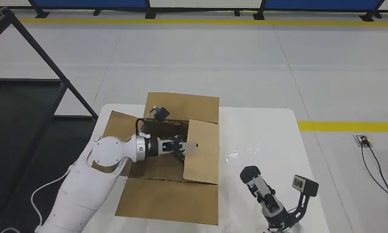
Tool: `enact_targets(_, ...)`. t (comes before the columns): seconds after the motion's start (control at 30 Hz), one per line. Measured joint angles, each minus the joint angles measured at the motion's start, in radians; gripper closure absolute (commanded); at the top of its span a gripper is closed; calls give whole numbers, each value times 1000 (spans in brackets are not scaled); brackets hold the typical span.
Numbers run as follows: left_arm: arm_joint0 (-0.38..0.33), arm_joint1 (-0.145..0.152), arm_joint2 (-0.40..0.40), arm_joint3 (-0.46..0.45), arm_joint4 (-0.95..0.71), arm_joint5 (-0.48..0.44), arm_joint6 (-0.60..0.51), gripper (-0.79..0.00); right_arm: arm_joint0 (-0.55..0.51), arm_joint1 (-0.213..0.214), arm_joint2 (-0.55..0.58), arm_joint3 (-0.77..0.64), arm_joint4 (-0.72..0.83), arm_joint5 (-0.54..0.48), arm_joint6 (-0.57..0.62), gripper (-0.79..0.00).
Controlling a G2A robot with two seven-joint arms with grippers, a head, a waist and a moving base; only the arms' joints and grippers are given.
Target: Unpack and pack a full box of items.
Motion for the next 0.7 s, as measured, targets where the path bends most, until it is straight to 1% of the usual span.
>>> enact_targets(0.17,-8,0,-2,-60,4,7,18,-785,-20,11,35,-8,44,-30,21,-785)
enact_targets(0.33,-66,-17,43,-86,19,26,50,-785,-36,24,66,5,92,-52,84,-785)
enact_targets(0.53,-173,-53,142,-62,44,46,84,-785,-37,37,76,24,82,-50,135,-785)
enact_targets(0.7,-255,-92,236,-13,43,55,109,-785,-36,46,63,28,74,-63,167,-785)
